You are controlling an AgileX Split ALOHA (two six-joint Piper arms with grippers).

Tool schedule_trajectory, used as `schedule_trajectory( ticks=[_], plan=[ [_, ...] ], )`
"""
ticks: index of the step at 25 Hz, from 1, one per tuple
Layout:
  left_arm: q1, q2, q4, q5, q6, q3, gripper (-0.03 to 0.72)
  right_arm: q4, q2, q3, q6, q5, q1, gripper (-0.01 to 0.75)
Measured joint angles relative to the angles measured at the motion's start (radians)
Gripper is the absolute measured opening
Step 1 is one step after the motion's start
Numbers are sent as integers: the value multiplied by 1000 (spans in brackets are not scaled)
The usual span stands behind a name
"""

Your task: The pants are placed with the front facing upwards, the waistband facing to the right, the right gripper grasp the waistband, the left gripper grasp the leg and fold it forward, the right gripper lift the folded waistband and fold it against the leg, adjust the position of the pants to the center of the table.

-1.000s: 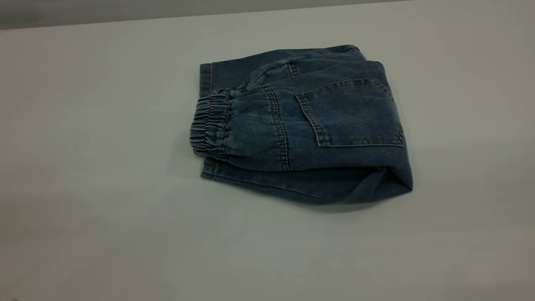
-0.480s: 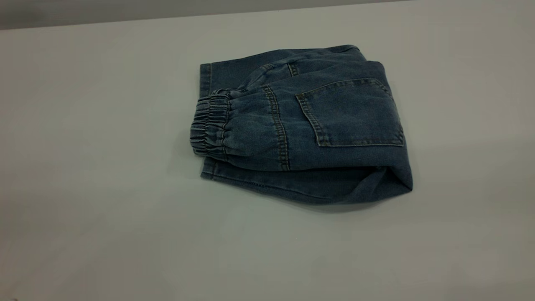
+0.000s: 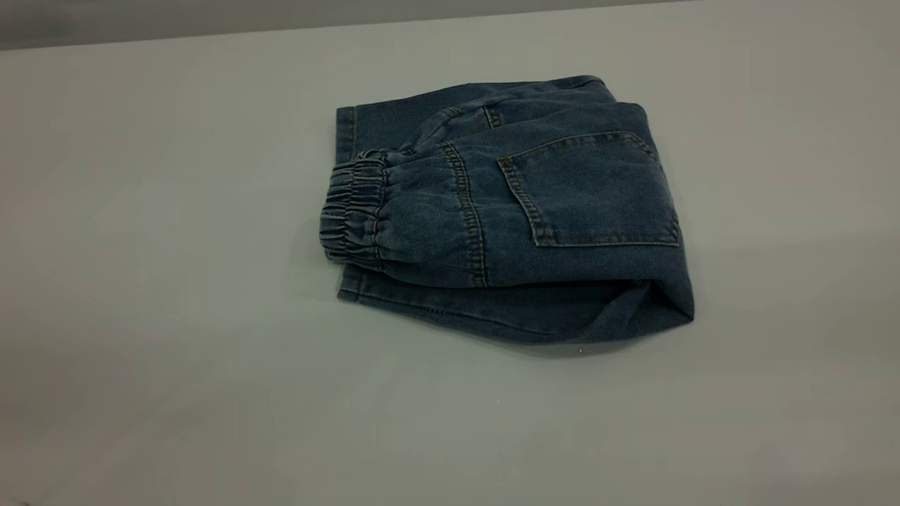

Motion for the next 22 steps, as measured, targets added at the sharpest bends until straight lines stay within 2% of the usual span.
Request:
schedule_trajectory(
  ticks=[18, 22],
  plan=[
    [4, 0, -6, 0, 15, 1, 461, 3, 0, 1, -3, 0, 0, 573],
    [98, 0, -7, -1, 15, 1, 461, 3, 0, 1, -3, 0, 0, 573]
  ],
)
